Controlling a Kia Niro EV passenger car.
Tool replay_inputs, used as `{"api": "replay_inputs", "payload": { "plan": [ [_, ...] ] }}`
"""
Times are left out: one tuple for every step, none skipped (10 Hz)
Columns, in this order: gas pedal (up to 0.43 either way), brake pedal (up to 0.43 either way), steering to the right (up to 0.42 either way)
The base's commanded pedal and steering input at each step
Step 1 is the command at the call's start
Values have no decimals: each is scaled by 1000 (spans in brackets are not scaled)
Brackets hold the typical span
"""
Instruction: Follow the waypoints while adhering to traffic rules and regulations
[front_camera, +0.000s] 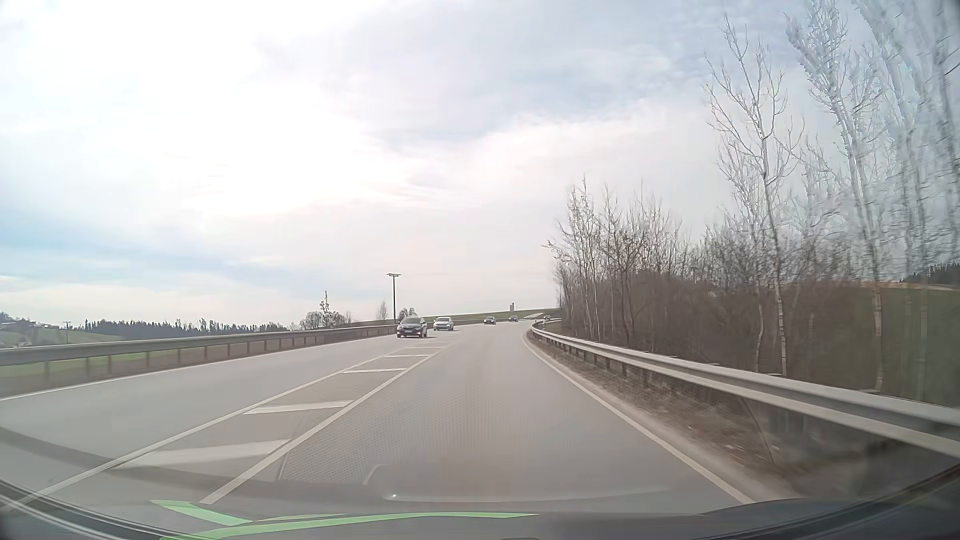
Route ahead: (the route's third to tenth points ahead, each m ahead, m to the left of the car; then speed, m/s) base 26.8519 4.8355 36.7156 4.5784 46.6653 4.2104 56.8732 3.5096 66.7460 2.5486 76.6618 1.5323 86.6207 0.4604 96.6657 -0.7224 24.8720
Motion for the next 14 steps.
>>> {"api": "replay_inputs", "payload": {
  "plan": [
    [240, 0, 8],
    [240, 0, 8],
    [240, 0, 8],
    [240, 0, 8],
    [240, 0, 8],
    [240, 0, 9],
    [240, 0, 9],
    [240, 0, 9],
    [240, 0, 9],
    [240, 0, 9],
    [240, 0, 9],
    [240, 0, 10],
    [240, 0, 10],
    [240, 0, 10]
  ]
}}
